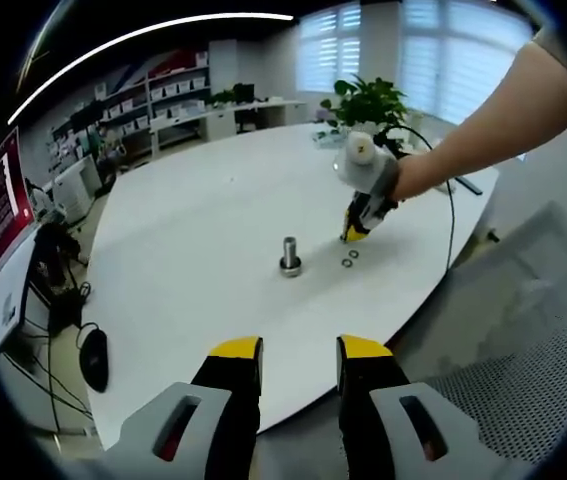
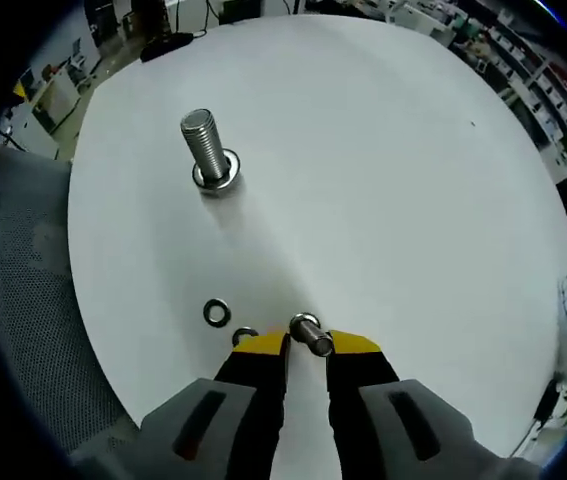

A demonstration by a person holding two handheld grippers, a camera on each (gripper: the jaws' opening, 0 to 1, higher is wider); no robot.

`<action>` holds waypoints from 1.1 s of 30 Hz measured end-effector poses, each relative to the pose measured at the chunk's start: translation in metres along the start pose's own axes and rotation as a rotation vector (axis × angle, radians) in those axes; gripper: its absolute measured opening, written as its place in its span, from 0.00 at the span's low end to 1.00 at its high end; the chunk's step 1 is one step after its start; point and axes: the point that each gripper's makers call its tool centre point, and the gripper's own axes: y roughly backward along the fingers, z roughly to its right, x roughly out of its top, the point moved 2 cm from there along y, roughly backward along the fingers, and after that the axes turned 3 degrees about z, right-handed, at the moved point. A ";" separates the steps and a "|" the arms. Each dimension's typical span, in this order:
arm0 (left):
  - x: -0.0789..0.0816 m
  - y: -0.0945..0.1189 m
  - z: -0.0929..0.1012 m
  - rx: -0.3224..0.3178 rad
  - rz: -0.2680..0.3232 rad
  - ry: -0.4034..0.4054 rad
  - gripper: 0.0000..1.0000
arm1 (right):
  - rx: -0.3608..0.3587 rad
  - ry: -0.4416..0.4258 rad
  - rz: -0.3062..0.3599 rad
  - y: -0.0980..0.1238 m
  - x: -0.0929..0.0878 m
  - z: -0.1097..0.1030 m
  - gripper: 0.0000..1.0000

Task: Place the washer onto the threaded stud by aligning its center hole with the stud, sliding it down to the base, and recovering from edge contact or off-axis alignment until the washer reaches the visible bottom stop.

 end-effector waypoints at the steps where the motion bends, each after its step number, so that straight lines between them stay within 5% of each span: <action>1: 0.000 0.000 0.000 -0.001 0.000 -0.001 0.27 | 0.000 -0.006 0.001 0.001 0.000 0.000 0.19; 13: 0.001 -0.001 0.002 -0.012 0.001 -0.010 0.27 | 0.014 -0.024 0.037 0.012 -0.006 -0.009 0.19; 22: -0.001 -0.001 0.004 -0.022 -0.005 -0.014 0.27 | 0.086 -0.027 0.041 0.004 -0.010 -0.035 0.20; 33: 0.000 -0.001 0.004 -0.019 -0.003 -0.014 0.27 | 0.095 -0.001 0.020 -0.003 -0.007 -0.036 0.18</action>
